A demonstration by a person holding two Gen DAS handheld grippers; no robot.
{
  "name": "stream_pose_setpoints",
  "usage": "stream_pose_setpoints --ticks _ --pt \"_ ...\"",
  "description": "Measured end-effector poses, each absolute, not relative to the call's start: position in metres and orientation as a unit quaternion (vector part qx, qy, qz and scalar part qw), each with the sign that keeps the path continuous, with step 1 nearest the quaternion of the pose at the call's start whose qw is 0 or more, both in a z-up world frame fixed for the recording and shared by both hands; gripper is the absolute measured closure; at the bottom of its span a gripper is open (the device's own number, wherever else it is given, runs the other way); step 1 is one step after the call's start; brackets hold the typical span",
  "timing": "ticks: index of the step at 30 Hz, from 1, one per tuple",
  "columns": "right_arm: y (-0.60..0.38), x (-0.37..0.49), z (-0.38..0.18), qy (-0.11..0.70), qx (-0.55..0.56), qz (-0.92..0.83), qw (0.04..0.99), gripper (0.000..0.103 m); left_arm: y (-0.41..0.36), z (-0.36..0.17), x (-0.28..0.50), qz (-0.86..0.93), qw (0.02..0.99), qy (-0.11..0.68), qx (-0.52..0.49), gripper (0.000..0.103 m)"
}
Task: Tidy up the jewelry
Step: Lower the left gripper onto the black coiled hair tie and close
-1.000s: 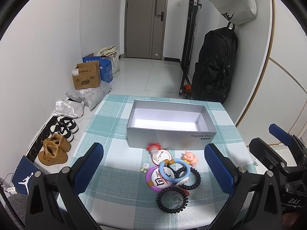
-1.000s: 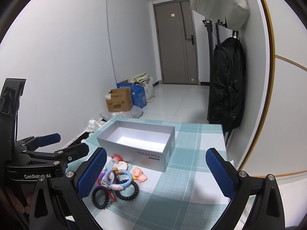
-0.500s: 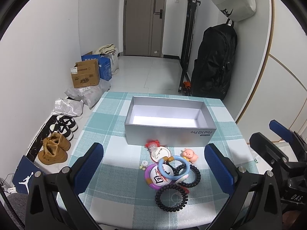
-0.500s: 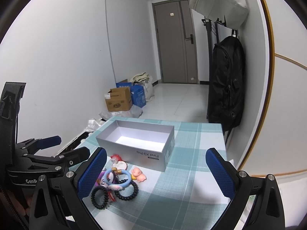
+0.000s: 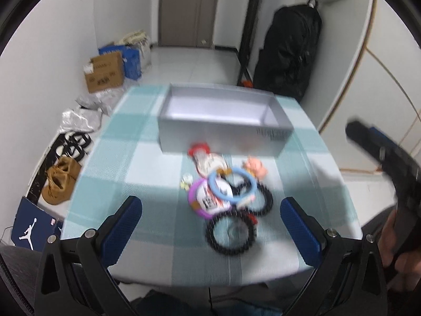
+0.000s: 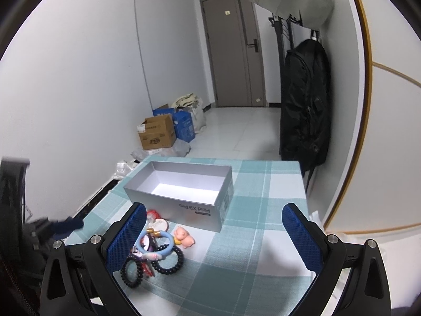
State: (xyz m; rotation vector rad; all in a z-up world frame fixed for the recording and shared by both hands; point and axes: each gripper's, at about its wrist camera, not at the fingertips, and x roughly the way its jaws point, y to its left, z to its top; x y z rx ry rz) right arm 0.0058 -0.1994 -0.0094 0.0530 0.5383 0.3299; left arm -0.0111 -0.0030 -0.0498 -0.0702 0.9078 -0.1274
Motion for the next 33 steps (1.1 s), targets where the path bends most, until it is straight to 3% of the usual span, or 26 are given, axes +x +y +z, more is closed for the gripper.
stream_pose_setpoints --ticks 15,19,23,25,33 --pt "-0.214 0.022 -0.021 0.321 0.052 0.141 0.935 0.0 -0.018 -0.079 -0.005 -0.091 0.859 0.504 0.008 0.003" --pt "-0.216 0.023 -0.022 0.326 0.054 0.142 0.933 0.0 -0.021 -0.083 -0.006 -0.103 0.851 0.514 0.012 0.025" --pt "-0.217 0.025 -0.023 0.33 0.059 0.142 0.931 0.0 -0.021 -0.085 -0.006 -0.112 0.85 0.514 0.015 0.038" --pt "-0.217 0.025 -0.023 0.332 0.06 0.143 0.931 0.0 -0.023 -0.083 -0.007 -0.116 0.851 0.513 0.018 0.051" --pt "-0.218 0.024 -0.024 0.334 0.059 0.139 0.93 0.0 -0.02 -0.079 -0.008 -0.134 0.847 0.514 0.007 0.064"
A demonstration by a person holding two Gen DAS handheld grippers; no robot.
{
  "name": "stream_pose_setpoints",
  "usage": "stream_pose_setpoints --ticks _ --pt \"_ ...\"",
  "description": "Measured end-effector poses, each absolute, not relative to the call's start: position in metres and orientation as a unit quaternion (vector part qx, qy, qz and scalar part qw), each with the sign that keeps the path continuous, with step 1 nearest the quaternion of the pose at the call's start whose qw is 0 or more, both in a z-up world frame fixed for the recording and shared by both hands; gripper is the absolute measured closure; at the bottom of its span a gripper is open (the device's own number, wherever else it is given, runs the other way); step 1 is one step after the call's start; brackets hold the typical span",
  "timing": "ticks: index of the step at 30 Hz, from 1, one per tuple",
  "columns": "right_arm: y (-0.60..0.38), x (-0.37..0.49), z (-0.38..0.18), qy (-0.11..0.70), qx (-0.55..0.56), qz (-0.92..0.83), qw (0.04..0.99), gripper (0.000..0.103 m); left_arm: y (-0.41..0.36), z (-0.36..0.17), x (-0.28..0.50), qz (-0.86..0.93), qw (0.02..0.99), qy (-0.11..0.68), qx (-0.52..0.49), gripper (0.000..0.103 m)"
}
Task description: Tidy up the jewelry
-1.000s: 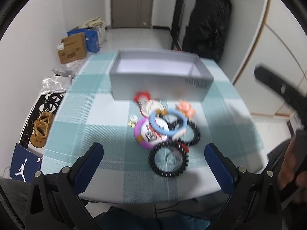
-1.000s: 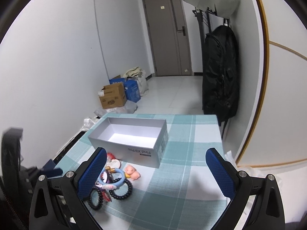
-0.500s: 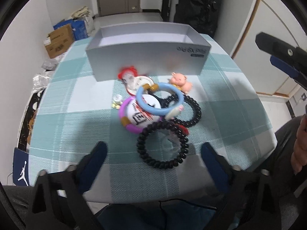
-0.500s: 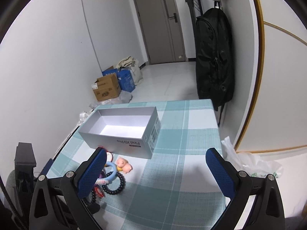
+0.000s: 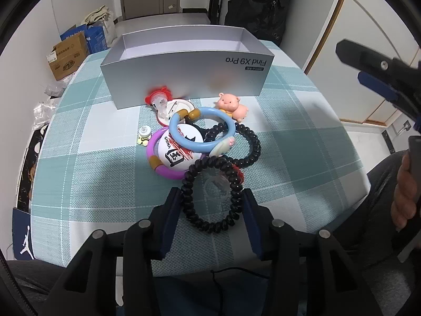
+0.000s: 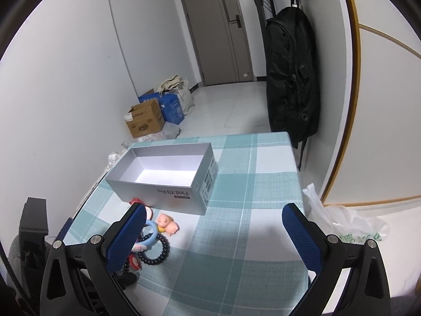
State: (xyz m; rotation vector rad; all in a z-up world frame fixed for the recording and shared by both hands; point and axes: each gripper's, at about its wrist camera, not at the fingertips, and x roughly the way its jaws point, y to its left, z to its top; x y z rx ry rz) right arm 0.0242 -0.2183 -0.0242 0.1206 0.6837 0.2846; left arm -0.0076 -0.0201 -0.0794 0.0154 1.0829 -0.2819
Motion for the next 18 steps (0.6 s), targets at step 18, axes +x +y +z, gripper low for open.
stream_pose_setpoints --ticks 18 --pt "-0.205 0.021 -0.044 0.388 0.059 0.165 0.905 0.0 0.02 -0.029 0.009 -0.171 0.879 0.436 -0.085 0.064"
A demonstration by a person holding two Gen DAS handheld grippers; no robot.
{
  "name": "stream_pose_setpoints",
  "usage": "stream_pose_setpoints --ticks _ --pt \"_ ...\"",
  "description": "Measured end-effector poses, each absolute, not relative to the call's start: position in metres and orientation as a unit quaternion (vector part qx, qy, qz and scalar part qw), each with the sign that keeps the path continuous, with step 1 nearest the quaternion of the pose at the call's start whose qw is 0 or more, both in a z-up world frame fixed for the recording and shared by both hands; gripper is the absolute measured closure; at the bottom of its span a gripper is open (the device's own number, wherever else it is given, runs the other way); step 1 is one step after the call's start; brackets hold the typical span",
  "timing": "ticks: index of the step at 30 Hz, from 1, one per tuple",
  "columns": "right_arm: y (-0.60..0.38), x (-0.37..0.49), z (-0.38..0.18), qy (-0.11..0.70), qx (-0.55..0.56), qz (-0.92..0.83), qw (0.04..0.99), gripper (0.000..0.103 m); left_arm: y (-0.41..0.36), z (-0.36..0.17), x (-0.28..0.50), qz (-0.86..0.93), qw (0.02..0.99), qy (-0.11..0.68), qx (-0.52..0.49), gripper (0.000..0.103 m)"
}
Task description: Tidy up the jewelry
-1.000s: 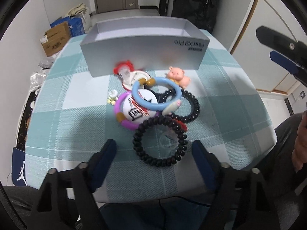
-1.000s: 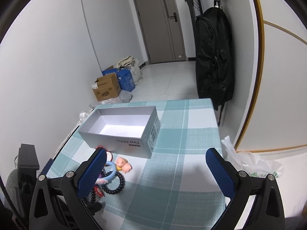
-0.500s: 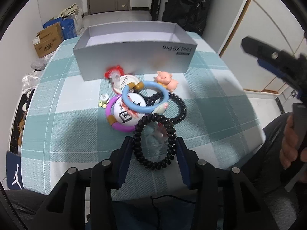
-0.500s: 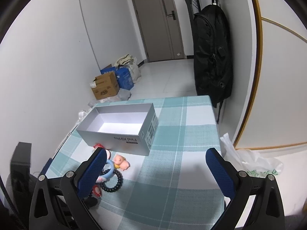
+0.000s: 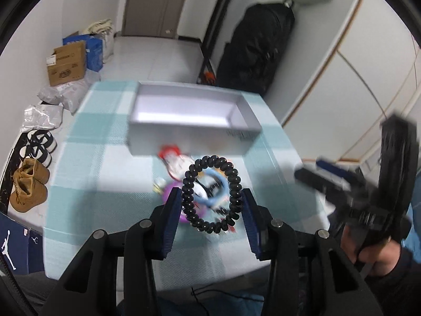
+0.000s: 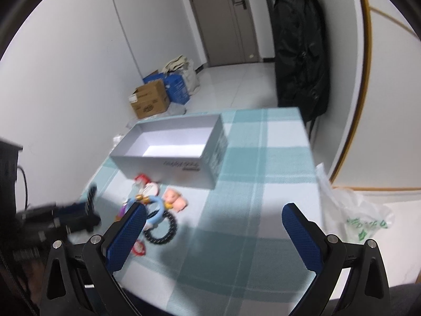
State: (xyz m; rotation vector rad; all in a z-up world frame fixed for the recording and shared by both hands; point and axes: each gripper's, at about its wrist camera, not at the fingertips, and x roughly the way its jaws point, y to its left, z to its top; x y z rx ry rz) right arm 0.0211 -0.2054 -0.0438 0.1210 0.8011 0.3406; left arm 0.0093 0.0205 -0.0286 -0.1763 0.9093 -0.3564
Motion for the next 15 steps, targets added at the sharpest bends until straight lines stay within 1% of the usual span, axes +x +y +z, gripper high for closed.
stream_pose_setpoints --ticks 6,10,13,15 --pt "-0.185 0.011 -0.059 0.428 0.068 0.217 0.875 0.002 0.039 -0.024 0.016 -0.16 0.888 0.417 -0.108 0.064" --pt "-0.163 0.005 -0.066 0.443 0.06 0.251 0.858 0.008 0.046 -0.02 0.015 -0.164 0.889 0.409 -0.122 0.064" --pt "-0.15 0.004 -0.073 0.456 0.057 0.271 0.846 0.017 0.053 -0.019 0.016 -0.167 0.888 0.408 -0.132 0.064" --pt "-0.138 0.005 -0.08 0.463 0.051 0.285 0.838 0.018 0.057 -0.021 0.018 -0.168 0.885 0.41 -0.139 0.064"
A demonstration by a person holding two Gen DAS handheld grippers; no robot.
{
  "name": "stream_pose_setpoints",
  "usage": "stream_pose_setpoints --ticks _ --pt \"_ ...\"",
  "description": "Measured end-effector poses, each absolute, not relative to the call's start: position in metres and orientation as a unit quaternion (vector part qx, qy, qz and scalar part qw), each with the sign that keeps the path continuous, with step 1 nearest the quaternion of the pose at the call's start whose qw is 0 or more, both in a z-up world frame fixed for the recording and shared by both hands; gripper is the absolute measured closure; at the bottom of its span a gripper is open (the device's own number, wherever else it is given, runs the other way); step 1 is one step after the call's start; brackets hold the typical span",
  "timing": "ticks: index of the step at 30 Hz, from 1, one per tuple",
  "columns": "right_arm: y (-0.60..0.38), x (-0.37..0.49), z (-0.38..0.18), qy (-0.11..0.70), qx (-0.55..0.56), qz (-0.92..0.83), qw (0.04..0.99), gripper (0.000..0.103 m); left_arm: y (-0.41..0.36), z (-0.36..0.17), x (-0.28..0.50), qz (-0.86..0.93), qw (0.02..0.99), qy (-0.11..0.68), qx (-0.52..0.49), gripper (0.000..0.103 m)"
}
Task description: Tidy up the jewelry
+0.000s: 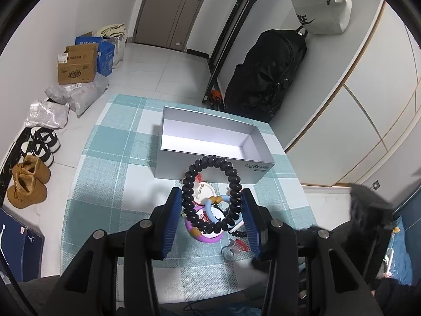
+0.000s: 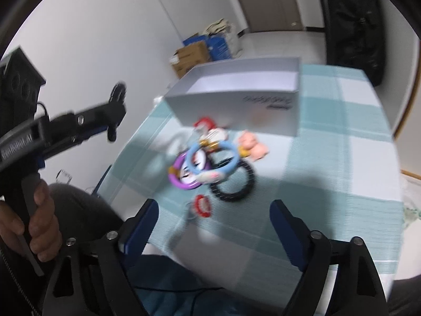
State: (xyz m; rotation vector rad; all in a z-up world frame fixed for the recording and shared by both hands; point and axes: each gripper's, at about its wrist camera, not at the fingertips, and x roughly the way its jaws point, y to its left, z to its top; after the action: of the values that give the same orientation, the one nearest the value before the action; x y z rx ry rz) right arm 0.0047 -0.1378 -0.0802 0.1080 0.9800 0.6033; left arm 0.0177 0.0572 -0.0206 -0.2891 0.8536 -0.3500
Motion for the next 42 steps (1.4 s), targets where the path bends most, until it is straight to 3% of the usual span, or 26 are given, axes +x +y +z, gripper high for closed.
stream_pose_setpoints --ticks 5,10,13,17,26,42 --pt "-0.118 0.008 -0.09 0.469 0.018 0.287 0.835 0.039 0.061 -0.02 0.016 -0.171 0.884 0.41 -0.144 0.064" --pt "-0.107 0.006 -0.094 0.468 -0.007 0.283 0.837 0.048 0.065 -0.02 0.015 -0.171 0.883 0.411 -0.147 0.064" --pt "-0.101 0.005 -0.094 0.465 -0.029 0.283 0.838 0.076 0.066 -0.021 0.017 -0.171 0.882 0.412 -0.15 0.064" --pt "-0.095 0.002 -0.094 0.465 -0.061 0.274 0.84 0.087 0.065 -0.021 0.017 -0.17 0.883 0.412 -0.147 0.064" --pt "-0.095 -0.007 -0.08 0.445 -0.062 0.288 0.846 0.088 0.061 -0.023 0.019 -0.169 0.881 0.419 -0.142 0.064" --pt "-0.133 0.034 -0.032 0.41 0.039 0.279 0.868 0.088 0.044 -0.01 0.049 -0.155 0.887 0.422 -0.105 0.064"
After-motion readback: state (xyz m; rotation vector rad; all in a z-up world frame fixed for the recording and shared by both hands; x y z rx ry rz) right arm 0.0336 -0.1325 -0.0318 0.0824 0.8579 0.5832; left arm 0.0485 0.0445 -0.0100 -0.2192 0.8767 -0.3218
